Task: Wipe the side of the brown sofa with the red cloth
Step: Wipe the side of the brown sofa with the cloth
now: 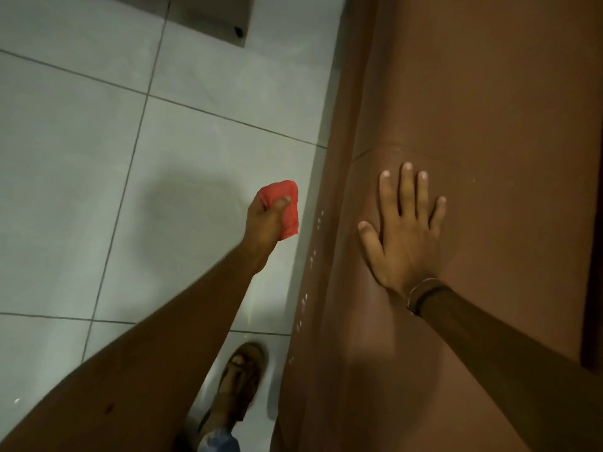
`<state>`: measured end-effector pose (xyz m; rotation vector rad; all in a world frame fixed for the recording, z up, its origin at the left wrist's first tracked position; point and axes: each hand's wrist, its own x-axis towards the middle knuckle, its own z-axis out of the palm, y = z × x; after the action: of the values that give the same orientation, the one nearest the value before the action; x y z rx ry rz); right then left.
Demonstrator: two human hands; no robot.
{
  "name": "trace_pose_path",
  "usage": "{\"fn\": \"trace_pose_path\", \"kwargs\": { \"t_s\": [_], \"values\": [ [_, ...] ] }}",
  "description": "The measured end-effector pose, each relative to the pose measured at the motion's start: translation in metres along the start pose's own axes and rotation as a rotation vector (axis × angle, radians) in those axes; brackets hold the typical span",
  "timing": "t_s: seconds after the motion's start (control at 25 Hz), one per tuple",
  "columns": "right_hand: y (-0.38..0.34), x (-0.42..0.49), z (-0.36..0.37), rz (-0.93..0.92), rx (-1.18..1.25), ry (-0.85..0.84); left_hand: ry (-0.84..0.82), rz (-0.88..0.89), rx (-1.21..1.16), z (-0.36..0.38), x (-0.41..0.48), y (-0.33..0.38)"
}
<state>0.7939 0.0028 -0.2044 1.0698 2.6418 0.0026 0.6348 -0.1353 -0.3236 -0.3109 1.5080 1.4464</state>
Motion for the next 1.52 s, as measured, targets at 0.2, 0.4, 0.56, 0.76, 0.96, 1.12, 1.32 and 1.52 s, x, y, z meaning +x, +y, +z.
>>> {"fn": "trace_pose_path", "kwargs": {
  "t_s": [0.2,0.4,0.56,0.76,0.96,1.12,1.32,1.52],
  "values": [
    [-0.001,0.003,0.017,-0.032,-0.047,0.099,-0.063,0.155,0.058,0.035,0.046,-0.058],
    [0.000,0.004,0.030,-0.031,-0.028,0.181,-0.126,0.154,0.087,0.072,0.063,-0.091],
    [0.001,0.006,0.031,-0.032,-0.030,0.196,-0.129,0.168,0.353,0.081,0.066,-0.087],
    [-0.001,0.004,0.029,-0.026,-0.026,0.187,-0.182,0.217,0.186,0.074,0.062,-0.110],
    [0.000,0.004,0.031,-0.039,-0.006,0.192,-0.182,0.220,0.190,0.069,0.024,-0.122],
    [0.004,0.004,0.036,-0.048,0.001,0.230,-0.200,0.255,0.166,0.088,0.073,-0.095],
    [0.003,0.007,0.038,-0.054,-0.003,0.259,-0.139,0.100,0.153,0.064,0.033,-0.141],
    [0.001,0.005,0.036,-0.050,-0.024,0.224,-0.178,0.295,0.188,0.078,0.034,-0.127]
  ]
}}
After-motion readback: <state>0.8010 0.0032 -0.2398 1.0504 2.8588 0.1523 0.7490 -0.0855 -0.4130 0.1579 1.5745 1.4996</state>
